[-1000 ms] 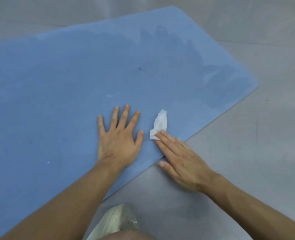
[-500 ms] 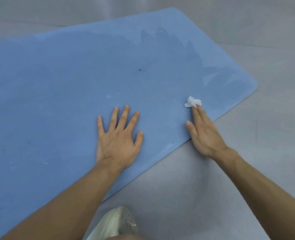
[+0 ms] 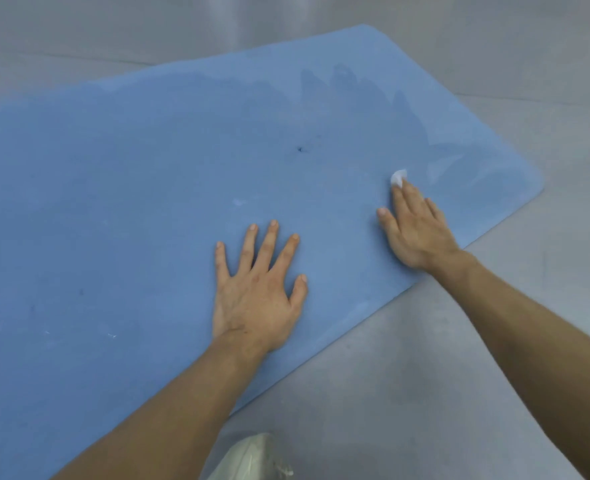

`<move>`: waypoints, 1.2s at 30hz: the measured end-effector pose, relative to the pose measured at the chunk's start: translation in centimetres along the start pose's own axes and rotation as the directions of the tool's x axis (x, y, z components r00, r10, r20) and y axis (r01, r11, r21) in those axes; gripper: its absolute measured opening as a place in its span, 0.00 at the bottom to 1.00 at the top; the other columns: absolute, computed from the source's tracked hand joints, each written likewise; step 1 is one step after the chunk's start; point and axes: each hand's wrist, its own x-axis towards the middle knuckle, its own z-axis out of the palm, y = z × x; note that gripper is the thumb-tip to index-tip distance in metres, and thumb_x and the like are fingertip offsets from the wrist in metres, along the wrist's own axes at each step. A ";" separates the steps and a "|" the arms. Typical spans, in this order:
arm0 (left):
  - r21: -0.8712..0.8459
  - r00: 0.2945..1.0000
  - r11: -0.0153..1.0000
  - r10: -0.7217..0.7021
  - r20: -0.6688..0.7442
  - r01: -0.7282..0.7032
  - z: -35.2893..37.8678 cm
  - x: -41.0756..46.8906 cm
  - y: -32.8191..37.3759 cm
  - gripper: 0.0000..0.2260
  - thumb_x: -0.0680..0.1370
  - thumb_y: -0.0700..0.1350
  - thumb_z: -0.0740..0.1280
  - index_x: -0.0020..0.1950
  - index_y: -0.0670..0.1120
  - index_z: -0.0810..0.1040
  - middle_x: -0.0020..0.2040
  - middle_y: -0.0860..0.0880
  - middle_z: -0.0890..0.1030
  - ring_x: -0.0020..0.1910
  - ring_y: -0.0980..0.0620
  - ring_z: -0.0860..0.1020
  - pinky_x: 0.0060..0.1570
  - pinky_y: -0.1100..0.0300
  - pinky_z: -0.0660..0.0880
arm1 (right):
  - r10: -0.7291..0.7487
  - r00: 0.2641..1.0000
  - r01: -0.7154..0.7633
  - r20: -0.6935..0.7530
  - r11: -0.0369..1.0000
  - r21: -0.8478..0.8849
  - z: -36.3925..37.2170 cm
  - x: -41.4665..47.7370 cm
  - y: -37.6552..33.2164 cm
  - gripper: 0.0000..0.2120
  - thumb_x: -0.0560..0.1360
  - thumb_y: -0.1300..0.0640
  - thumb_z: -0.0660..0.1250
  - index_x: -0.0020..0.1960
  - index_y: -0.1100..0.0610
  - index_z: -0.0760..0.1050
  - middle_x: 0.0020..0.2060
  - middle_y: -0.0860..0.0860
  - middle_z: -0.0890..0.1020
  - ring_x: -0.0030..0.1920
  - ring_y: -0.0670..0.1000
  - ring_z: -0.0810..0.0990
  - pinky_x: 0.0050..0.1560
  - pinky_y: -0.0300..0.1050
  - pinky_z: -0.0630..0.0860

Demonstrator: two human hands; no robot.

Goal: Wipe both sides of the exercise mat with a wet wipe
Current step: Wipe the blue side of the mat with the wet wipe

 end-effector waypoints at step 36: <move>-0.033 0.998 0.999 -0.038 -0.051 0.036 -0.9 -2.3 -12.0 0.33 0.80 0.69 0.45 0.83 0.59 0.52 0.84 0.55 0.47 0.83 0.52 0.45 0.80 0.45 0.45 | -0.607 0.761 0.561 0.229 0.793 0.239 -0.3 -4.9 -16.7 0.37 0.80 0.33 0.40 0.83 0.51 0.43 0.82 0.43 0.42 0.79 0.37 0.36 0.77 0.36 0.37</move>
